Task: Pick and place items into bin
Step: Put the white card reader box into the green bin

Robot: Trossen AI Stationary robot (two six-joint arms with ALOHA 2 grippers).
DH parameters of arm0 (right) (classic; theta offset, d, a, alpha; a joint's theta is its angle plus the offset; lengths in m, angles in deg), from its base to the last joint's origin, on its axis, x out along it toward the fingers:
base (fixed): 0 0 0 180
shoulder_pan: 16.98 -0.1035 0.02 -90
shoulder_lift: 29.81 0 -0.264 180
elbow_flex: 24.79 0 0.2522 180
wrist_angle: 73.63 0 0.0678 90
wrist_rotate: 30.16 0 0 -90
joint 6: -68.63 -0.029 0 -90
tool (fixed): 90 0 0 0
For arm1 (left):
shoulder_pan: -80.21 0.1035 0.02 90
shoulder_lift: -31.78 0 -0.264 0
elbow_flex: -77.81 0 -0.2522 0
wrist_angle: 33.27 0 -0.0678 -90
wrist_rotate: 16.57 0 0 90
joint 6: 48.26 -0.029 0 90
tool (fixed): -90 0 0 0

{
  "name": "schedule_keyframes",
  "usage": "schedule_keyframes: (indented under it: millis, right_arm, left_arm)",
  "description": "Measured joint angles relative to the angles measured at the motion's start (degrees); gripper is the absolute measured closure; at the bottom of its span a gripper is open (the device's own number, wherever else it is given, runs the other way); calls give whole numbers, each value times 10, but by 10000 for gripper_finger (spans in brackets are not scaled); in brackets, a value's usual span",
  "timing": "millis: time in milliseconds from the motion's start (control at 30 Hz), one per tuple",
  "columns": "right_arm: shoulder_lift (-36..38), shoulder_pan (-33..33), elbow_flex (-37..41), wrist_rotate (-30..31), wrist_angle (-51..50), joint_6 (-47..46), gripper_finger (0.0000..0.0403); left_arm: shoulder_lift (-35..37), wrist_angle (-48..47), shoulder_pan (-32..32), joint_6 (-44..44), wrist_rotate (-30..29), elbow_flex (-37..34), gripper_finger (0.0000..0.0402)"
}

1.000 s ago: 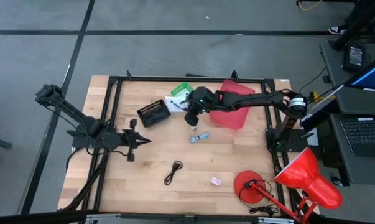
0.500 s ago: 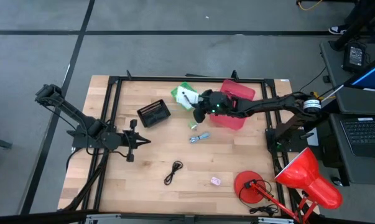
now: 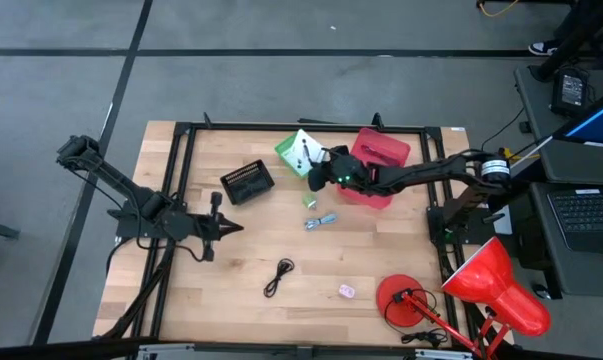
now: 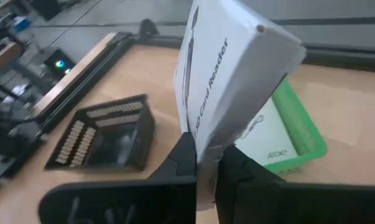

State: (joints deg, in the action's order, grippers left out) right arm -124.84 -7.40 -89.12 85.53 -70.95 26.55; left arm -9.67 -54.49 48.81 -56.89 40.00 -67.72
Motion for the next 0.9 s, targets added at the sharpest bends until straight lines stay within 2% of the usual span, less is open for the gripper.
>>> schedule_keyframes:
  millis: [267,533,900]
  right_arm:
    - [-49,0,-26,18,-2,-3,392]
    - [-97,17,-119,21,-119,34,396]
    - [-135,19,-141,23,-124,31,396]
  left_arm:
    - [2,15,0,-52,0,0,400]
    - [2,22,0,-43,0,0,400]
    - [2,17,0,-10,0,0,400]
